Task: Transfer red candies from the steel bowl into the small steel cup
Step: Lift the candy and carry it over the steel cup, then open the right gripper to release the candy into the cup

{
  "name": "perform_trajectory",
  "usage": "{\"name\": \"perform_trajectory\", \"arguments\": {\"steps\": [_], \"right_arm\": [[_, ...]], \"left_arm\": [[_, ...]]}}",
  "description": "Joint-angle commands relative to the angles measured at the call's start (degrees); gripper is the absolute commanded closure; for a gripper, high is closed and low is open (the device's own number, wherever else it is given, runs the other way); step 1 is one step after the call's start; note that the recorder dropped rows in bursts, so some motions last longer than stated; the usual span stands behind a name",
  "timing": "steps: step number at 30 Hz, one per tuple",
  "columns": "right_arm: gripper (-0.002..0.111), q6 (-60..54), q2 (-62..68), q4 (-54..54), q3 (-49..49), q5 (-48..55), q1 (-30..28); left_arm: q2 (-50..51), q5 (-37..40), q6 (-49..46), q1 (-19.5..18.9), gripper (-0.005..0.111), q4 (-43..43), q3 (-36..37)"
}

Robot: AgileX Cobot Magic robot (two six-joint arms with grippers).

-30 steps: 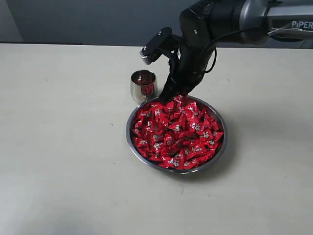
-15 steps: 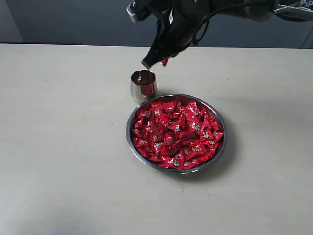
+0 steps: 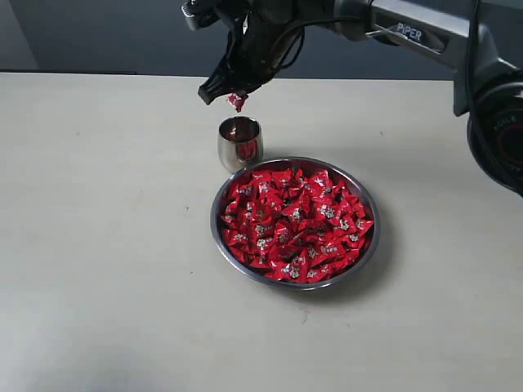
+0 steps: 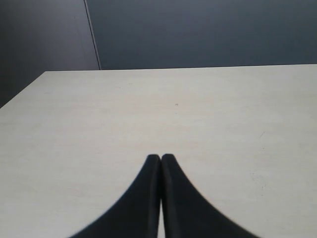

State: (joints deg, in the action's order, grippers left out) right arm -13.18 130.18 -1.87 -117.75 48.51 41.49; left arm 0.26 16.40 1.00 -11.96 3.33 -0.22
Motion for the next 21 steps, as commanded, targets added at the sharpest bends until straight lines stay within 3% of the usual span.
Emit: {"name": "perform_trajectory", "arguments": {"steps": [1,11,13,16,21], "right_arm": [[0.109,-0.57,0.26,1.87,-2.03,1.51,-0.19],[0.109,-0.71,0.39,2.2,-2.03,4.93,-0.19],[0.099,-0.71,0.39,2.43,-2.03,5.08,-0.19],[0.074,-0.71,0.39,2.43,-2.03,5.08,-0.19],[0.075,-0.71,0.39,2.33,-2.03,5.52,-0.19]], "left_arm": [[-0.26,-0.1,0.15,0.31,0.106,0.33,0.22],[-0.26,-0.1,0.15,0.31,0.106,0.33,0.22],[-0.26,-0.1,0.15,0.31,0.106,0.33,0.22],[-0.26,-0.1,0.15,0.31,0.106,0.33,0.22],[-0.26,-0.1,0.15,0.31,0.106,0.33,0.22]]}}
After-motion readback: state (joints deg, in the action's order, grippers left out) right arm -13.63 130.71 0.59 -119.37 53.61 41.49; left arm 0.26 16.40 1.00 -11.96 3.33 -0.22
